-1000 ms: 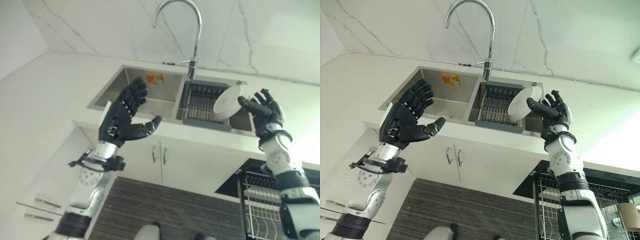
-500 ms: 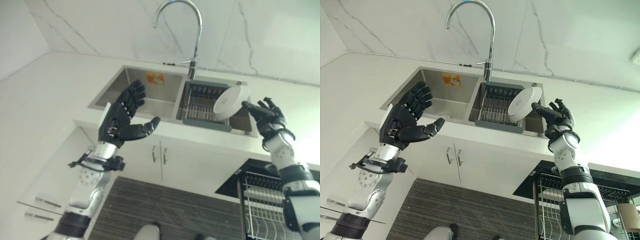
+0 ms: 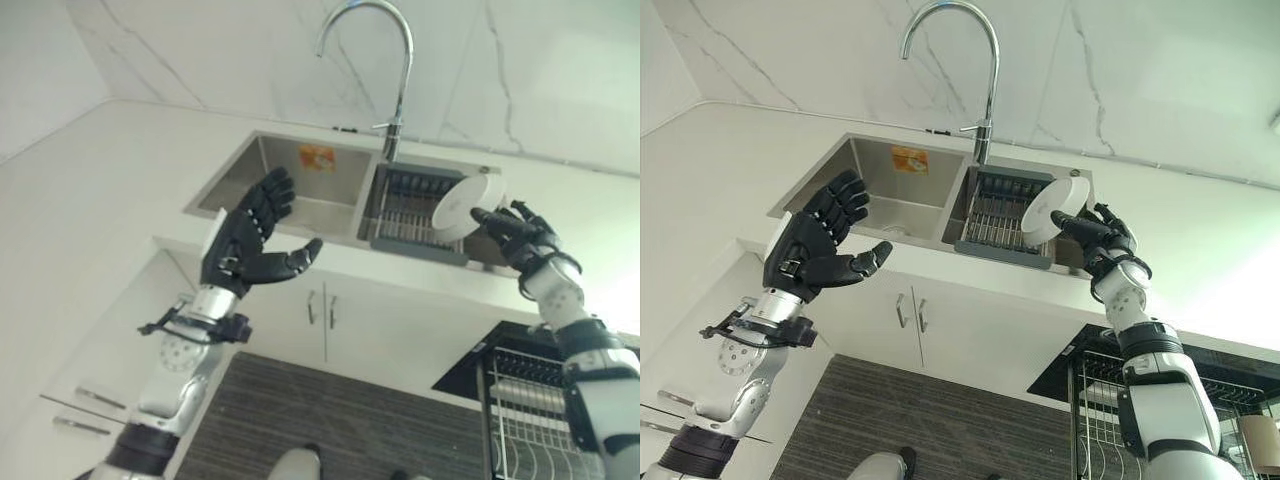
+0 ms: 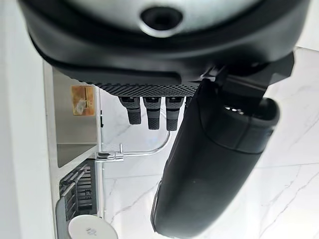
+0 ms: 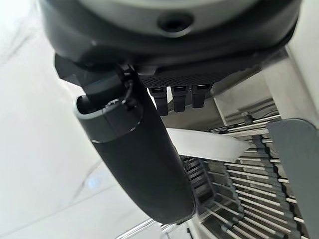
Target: Place the dishes in the dishwasher.
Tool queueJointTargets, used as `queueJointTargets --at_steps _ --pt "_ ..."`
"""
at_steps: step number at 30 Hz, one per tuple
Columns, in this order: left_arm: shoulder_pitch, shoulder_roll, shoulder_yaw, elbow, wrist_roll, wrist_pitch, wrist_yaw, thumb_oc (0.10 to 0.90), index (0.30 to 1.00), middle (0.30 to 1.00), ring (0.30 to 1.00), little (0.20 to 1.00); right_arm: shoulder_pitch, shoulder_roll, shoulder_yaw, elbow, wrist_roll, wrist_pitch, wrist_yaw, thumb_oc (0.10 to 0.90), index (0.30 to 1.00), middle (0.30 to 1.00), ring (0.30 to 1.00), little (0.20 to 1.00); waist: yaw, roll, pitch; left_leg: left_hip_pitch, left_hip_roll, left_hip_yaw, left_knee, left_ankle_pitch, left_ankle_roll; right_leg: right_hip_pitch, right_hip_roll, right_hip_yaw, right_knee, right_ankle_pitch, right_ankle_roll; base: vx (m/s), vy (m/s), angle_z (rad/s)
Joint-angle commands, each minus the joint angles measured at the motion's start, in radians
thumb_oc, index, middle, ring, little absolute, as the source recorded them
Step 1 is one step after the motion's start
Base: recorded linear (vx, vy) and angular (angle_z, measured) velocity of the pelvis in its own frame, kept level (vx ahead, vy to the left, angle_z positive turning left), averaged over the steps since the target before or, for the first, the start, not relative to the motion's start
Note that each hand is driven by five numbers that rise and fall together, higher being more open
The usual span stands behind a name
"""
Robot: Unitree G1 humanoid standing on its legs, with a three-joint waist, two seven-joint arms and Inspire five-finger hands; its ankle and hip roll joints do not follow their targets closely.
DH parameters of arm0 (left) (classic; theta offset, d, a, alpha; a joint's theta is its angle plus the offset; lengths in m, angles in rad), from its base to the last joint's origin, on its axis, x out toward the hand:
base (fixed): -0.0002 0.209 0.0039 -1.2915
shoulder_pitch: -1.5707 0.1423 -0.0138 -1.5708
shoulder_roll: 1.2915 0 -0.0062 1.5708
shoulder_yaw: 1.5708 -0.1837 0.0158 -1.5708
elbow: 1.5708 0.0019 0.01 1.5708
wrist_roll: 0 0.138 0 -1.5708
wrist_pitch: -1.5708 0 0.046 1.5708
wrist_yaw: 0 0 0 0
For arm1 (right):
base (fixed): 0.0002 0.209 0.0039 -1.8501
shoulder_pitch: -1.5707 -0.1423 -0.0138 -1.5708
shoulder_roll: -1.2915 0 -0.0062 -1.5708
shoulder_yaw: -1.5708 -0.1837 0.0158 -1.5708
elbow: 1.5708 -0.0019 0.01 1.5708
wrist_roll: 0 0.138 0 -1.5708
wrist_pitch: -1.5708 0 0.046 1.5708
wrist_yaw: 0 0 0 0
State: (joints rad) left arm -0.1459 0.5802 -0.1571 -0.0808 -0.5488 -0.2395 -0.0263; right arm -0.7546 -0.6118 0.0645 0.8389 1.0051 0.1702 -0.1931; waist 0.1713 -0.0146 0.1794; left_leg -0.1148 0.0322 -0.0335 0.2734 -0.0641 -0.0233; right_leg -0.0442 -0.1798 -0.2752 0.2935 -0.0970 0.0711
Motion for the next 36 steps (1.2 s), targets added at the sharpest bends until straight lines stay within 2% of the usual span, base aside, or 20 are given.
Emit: queueJointTargets --at_steps 1,13,21,27,32,33,34,35,36 --pt "-0.104 0.031 0.012 -0.052 -0.046 -0.088 0.017 0.800 0.900 0.900 0.900 0.900 -0.135 -0.094 0.039 -0.017 0.042 -0.069 0.024 0.800 0.900 0.900 0.900 0.900 0.018 -0.017 -0.105 0.033 0.044 0.005 0.027 -0.097 -0.065 0.056 0.008 -0.011 0.007 -0.096 0.022 0.03 -0.014 0.08" --pt "-0.073 0.050 0.021 -0.059 -0.052 -0.074 0.008 0.800 0.900 0.900 0.900 0.900 -0.152 -0.106 0.044 0.037 0.071 -0.062 -0.009 0.800 0.900 0.900 0.900 0.900 0.038 -0.012 -0.103 0.037 0.048 -0.010 0.027 -0.089 -0.073 0.075 0.008 -0.033 0.007 -0.107 0.014 0.06 -0.034 0.09" --pt "-0.059 0.062 0.025 -0.060 -0.059 -0.062 0.006 0.800 0.900 0.900 0.900 0.900 -0.150 -0.120 0.032 0.061 0.080 -0.085 -0.042 0.800 0.900 0.900 0.900 0.900 0.047 -0.010 -0.100 0.039 0.054 -0.013 0.027 -0.083 -0.079 0.089 0.007 -0.049 0.007 -0.114 0.010 0.09 -0.042 0.07" --pt "-0.030 0.072 0.043 -0.066 -0.062 -0.056 0.003 0.800 0.900 0.900 0.900 0.900 -0.150 -0.131 0.014 0.077 0.085 -0.110 -0.087 0.800 0.900 0.900 0.900 0.900 0.065 -0.009 -0.099 0.038 0.056 -0.024 0.027 -0.075 -0.084 0.101 0.006 -0.071 0.007 -0.118 0.004 0.08 -0.052 0.06" --pt "-0.011 0.078 0.052 -0.064 -0.066 -0.053 -0.007 0.800 0.900 0.900 0.900 0.900 -0.169 -0.153 0.014 0.110 0.084 -0.100 -0.091 0.800 0.900 0.900 0.900 0.900 0.082 -0.007 -0.097 0.033 0.053 -0.039 0.027 -0.066 -0.089 0.107 0.007 -0.086 0.007 -0.121 0.001 0.05 -0.034 0.13" --pt "-0.008 0.079 0.054 -0.064 -0.067 -0.050 -0.009 0.800 0.900 0.900 0.900 0.900 -0.174 -0.158 0.014 0.119 0.083 -0.098 -0.086 0.643 0.665 0.665 0.665 0.665 0.085 -0.006 -0.097 0.032 0.052 -0.042 0.027 -0.064 -0.090 0.108 0.007 -0.088 0.007 -0.122 0.000 0.05 -0.018 0.14" --pt "-0.001 0.082 0.058 -0.062 -0.069 -0.050 -0.013 0.800 0.900 0.900 0.900 0.900 -0.183 -0.163 0.016 0.131 0.078 -0.094 -0.082 0.430 0.345 0.345 0.345 0.345 0.090 -0.006 -0.098 0.030 0.050 -0.047 0.027 -0.062 -0.091 0.109 0.006 -0.092 0.007 -0.122 0.000 0.04 -0.011 0.15" --pt "0.002 0.083 0.060 -0.062 -0.070 -0.050 -0.015 0.800 0.900 0.900 0.900 0.900 -0.189 -0.166 0.019 0.136 0.082 -0.094 -0.084 0.400 0.300 0.300 0.300 0.300 0.092 -0.007 -0.099 0.029 0.049 -0.049 0.027 -0.061 -0.091 0.109 0.006 -0.094 0.007 -0.122 0.000 0.03 -0.005 0.14" --pt "0.007 0.085 0.063 -0.064 -0.071 -0.051 -0.015 0.800 0.900 0.900 0.900 0.900 -0.193 -0.168 0.022 0.139 0.081 -0.095 -0.085 0.400 0.300 0.300 0.300 0.300 0.094 -0.006 -0.099 0.028 0.048 -0.051 0.027 -0.060 -0.092 0.109 0.006 -0.095 0.007 -0.122 0.000 0.03 0.002 0.08"
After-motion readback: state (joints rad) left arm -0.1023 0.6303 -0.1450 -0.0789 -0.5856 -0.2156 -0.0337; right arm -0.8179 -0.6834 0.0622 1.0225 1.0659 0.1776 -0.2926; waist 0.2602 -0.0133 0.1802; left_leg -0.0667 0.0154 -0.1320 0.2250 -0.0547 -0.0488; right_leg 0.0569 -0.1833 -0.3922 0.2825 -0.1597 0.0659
